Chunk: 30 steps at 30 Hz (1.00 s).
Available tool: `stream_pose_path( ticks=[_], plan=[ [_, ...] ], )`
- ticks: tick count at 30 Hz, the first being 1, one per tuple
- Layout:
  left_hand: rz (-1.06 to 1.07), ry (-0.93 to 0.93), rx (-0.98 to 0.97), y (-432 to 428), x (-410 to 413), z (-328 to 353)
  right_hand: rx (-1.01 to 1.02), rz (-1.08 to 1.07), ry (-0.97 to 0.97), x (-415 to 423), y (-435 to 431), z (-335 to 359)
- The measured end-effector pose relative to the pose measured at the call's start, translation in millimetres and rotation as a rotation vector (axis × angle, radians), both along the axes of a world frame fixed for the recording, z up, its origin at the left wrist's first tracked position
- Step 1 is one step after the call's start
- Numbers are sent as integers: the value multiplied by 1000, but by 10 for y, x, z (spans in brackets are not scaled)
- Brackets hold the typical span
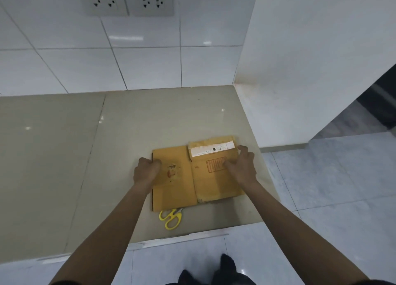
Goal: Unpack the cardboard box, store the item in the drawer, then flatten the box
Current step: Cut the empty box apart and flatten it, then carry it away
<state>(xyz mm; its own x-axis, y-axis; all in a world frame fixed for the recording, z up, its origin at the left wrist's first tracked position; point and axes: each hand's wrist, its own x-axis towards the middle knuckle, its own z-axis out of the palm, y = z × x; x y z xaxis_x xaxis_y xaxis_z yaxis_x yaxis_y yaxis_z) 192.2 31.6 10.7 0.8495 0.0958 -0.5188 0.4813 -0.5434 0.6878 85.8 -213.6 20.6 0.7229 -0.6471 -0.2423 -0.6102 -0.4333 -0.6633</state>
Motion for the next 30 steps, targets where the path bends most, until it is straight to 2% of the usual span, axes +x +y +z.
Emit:
stream_pose_path(
  ticks=[3,7,11,21,30],
  plan=[
    [12,6,-112,29,-29,54,34,16,-124,-108,-43,69],
    [81,34,-264,1,-124,161,48,18,-193,-288,-96,144],
    [120,17,-333,-88,-257,303,39,26,-243,-442,-175,172],
    [151,-155,-331,-781,-824,554,81,54,-335,-976,-831,353],
    [161,-253,-359,-1942,-1518,597,103,100,-397,-1669,-2028,521]
  ],
)
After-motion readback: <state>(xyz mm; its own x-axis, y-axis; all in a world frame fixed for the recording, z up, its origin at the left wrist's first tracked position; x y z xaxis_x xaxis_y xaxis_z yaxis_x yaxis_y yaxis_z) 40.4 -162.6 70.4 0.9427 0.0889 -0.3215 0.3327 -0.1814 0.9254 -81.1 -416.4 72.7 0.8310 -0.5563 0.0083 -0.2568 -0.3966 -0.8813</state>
